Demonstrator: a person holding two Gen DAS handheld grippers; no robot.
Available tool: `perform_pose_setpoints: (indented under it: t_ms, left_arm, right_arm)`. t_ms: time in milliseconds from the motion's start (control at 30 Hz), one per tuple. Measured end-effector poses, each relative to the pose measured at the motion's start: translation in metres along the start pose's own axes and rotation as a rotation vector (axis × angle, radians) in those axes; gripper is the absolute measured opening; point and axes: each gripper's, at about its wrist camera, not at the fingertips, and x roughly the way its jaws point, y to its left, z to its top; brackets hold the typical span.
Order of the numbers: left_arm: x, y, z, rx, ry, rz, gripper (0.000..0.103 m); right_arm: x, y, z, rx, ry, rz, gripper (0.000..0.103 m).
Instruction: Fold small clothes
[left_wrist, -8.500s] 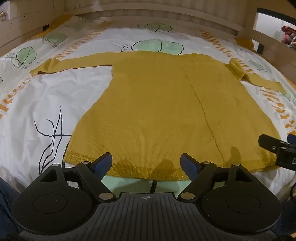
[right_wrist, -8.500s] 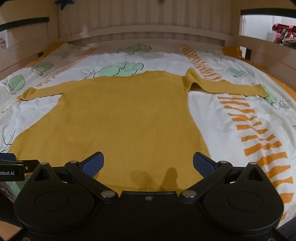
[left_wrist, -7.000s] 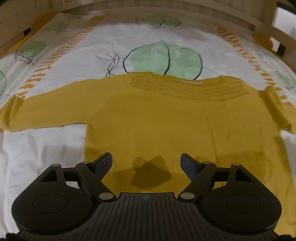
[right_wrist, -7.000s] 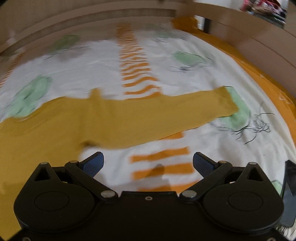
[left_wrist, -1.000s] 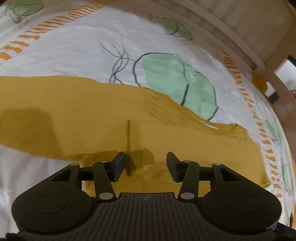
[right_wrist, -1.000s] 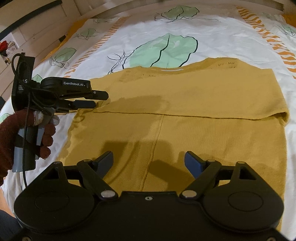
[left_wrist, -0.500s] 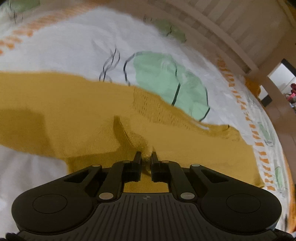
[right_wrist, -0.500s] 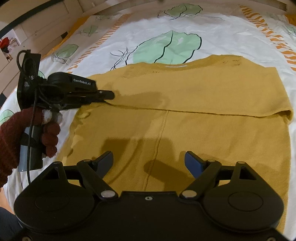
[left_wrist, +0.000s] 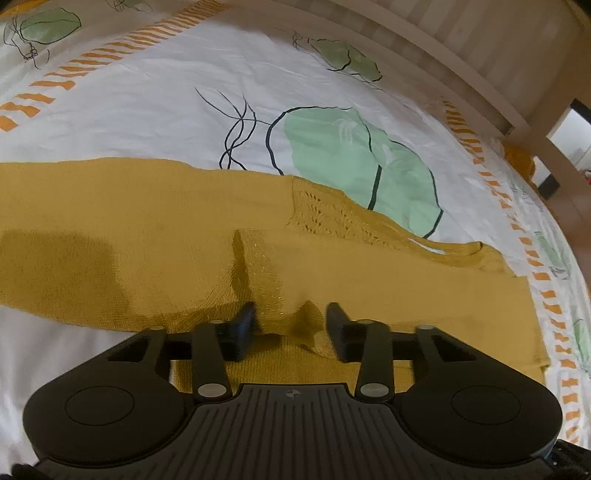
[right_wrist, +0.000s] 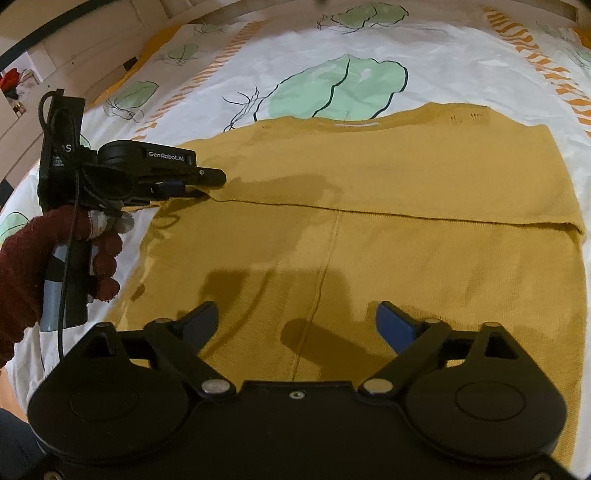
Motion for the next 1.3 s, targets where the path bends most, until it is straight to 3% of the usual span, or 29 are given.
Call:
perform_pose_setpoints:
  t_ms: [67, 100, 300, 467, 633, 767, 833, 933, 1067, 1300]
  left_arm:
    - [-0.003, 0.001, -0.001, 0.001, 0.0, 0.0, 0.069]
    - [-0.004, 0.001, -0.001, 0.003, -0.002, 0.009, 0.073]
    - [-0.013, 0.0, -0.004, 0.034, -0.012, 0.041, 0.075]
    - [-0.049, 0.014, 0.004, 0.058, -0.171, 0.136, 0.095]
    - [-0.08, 0.06, 0.016, -0.051, -0.243, 0.168, 0.095]
    - [-0.099, 0.101, 0.019, -0.119, -0.257, 0.225, 0.095]
    - [-0.106, 0.114, 0.021, -0.128, -0.274, 0.266, 0.095]
    - [-0.12, 0.142, 0.025, -0.156, -0.291, 0.304, 0.093]
    - [-0.143, 0.181, 0.028, -0.214, -0.338, 0.337, 0.093]
    - [-0.164, 0.262, 0.03, -0.451, -0.398, 0.362, 0.091]
  right_arm:
    - [0.003, 0.0, 0.0, 0.002, 0.018, -0.004, 0.1]
    - [0.005, 0.0, -0.001, 0.004, 0.028, -0.008, 0.102]
    - [0.017, 0.005, -0.004, -0.022, 0.066, -0.051, 0.103]
    - [0.025, 0.012, -0.004, -0.026, 0.091, -0.096, 0.103]
    - [0.028, 0.018, -0.007, 0.031, 0.083, -0.159, 0.103]
    - [0.039, 0.034, -0.002, -0.087, 0.155, -0.218, 0.103]
    - [0.038, 0.041, -0.003, -0.116, 0.136, -0.234, 0.103]
    - [0.035, 0.046, -0.001, -0.093, 0.09, -0.199, 0.102]
    - [0.023, 0.049, 0.01, -0.031, -0.021, -0.082, 0.102]
    - [0.013, 0.063, 0.02, -0.047, -0.152, -0.008, 0.102]
